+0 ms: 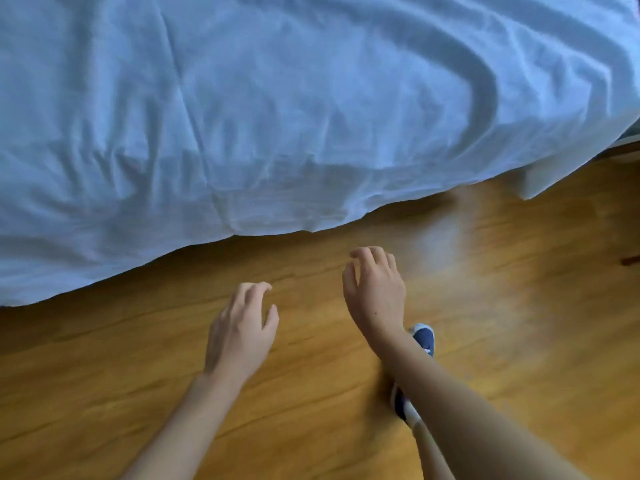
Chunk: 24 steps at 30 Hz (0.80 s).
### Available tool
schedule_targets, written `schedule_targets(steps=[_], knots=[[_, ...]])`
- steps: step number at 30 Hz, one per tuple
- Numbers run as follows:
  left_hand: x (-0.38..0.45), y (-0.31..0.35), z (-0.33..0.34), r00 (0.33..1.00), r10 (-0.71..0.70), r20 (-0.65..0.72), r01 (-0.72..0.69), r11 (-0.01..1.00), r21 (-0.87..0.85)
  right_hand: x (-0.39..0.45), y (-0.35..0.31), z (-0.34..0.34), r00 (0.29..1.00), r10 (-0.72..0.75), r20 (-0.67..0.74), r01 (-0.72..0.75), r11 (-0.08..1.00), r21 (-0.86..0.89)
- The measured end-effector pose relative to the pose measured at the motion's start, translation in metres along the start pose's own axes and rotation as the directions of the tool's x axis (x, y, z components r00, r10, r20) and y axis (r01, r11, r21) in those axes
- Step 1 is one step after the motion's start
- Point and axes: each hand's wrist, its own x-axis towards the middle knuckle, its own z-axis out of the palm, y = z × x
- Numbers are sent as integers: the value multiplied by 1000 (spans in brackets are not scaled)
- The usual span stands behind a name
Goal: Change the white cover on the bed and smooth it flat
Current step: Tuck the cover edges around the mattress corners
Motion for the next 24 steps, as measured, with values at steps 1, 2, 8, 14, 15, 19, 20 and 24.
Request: schedule_targets(steps=[1, 2, 8, 14, 15, 19, 20, 24], knots=[[15, 29, 22, 999, -48, 6, 48, 998, -36, 19, 32, -3, 997, 63, 34, -65, 997, 41], [31, 56, 44, 991, -132, 15, 133, 986, -102, 38, 65, -5, 989, 133, 71, -139, 987, 83], [122, 170, 133, 752, -564, 340, 573, 306, -760, 130, 203, -3, 769, 468, 435, -636, 631, 445], [181, 167, 158, 707, -576, 410, 431, -109, -896, 196, 230, 46, 651, 412, 637, -734, 127, 667], [184, 163, 161, 728, -554, 403, 406, -125, -905, 203, 227, 56, 646, 395, 653, -728, 58, 683], [196, 151, 173, 824, -442, 355, 289, -212, -934, 218, 224, 80, 666, 280, 691, -673, -172, 719], [199, 151, 175, 835, -428, 345, 271, -227, -936, 219, 223, 82, 684, 247, 686, -662, -185, 726], [195, 158, 179, 840, -424, 338, 258, -234, -937, 212, 225, 73, 725, 236, 647, -608, -225, 762]])
